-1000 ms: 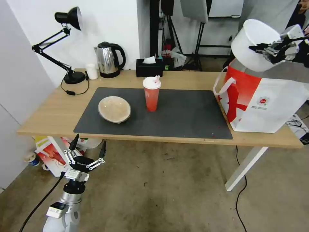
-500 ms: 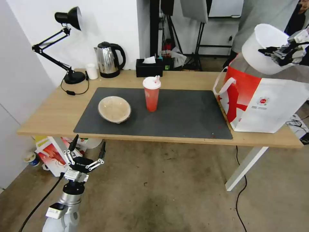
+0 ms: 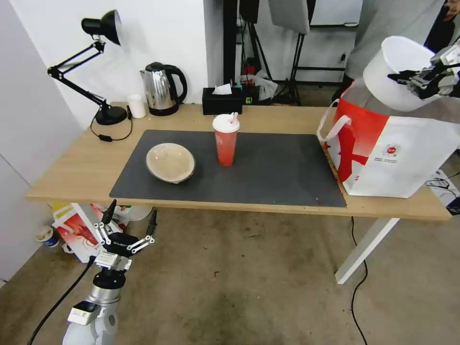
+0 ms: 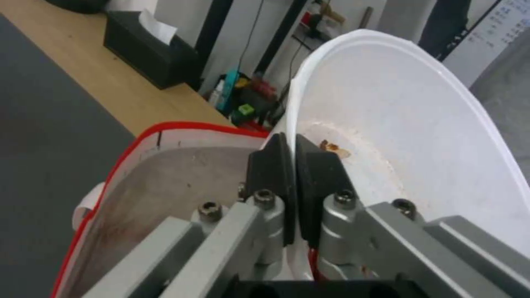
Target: Pick up the trash from the table and place it into the takeout bag.
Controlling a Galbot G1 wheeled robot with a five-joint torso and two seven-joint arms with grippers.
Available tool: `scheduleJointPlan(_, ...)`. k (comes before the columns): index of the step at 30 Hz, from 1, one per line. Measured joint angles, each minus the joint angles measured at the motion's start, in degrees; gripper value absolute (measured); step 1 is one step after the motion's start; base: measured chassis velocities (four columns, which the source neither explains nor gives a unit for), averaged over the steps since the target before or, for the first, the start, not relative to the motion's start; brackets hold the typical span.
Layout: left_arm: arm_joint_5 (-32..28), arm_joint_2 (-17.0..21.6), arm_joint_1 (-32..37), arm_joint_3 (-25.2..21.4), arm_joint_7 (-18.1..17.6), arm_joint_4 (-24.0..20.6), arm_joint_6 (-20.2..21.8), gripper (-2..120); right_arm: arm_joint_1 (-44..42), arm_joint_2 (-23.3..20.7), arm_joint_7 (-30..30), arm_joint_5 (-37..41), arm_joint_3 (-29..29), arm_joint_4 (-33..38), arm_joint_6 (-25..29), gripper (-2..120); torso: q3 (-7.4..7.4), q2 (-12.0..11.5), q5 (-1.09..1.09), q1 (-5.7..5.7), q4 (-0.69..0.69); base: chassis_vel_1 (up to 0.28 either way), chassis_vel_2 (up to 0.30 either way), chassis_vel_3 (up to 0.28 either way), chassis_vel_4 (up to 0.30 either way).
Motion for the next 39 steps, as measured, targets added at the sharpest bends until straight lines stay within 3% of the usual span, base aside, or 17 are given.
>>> scheduleJointPlan(22, -0.09, 0.09, -0.50, 0.05, 0.02, 0.34, 0.10, 100, 0.17, -0.04, 0.55, -0.42, -0.22, 2.33, -1.59, 83, 0.00, 0.00, 0.00, 0.00, 0.00, 0.000, 0.000, 0.000, 0.000)
scheduleJointPlan(25, -0.09, 0.06, -0.56, 0.09, 0.06, 0.47, 0.13, 100, -0.46, -0.29, 3.25, 2.72, -0.19, 4.69, -1.65, 97, 0.00, 0.00, 0.00, 0.00, 0.00, 0.000, 0.000, 0.000, 0.000)
scheduleJointPlan(33, -0.26, -0.01, -0.57, 0.03, 0.09, 0.58, 0.18, 100, -1.27, 0.45, 11.66, 10.14, 1.18, 12.69, -1.66, 100, 0.00, 0.00, -0.01, 0.00, 0.01, 0.000, 0.000, 0.000, 0.000)
scheduleJointPlan(39, -0.65, -0.04, -0.34, -0.26, 0.09, 0.60, 0.20, 100, -2.34, 3.46, 23.36, 14.17, 2.26, 21.92, 0.95, 100, 0.00, 0.00, -0.01, 0.00, 0.01, 0.000, 0.000, 0.000, 0.000)
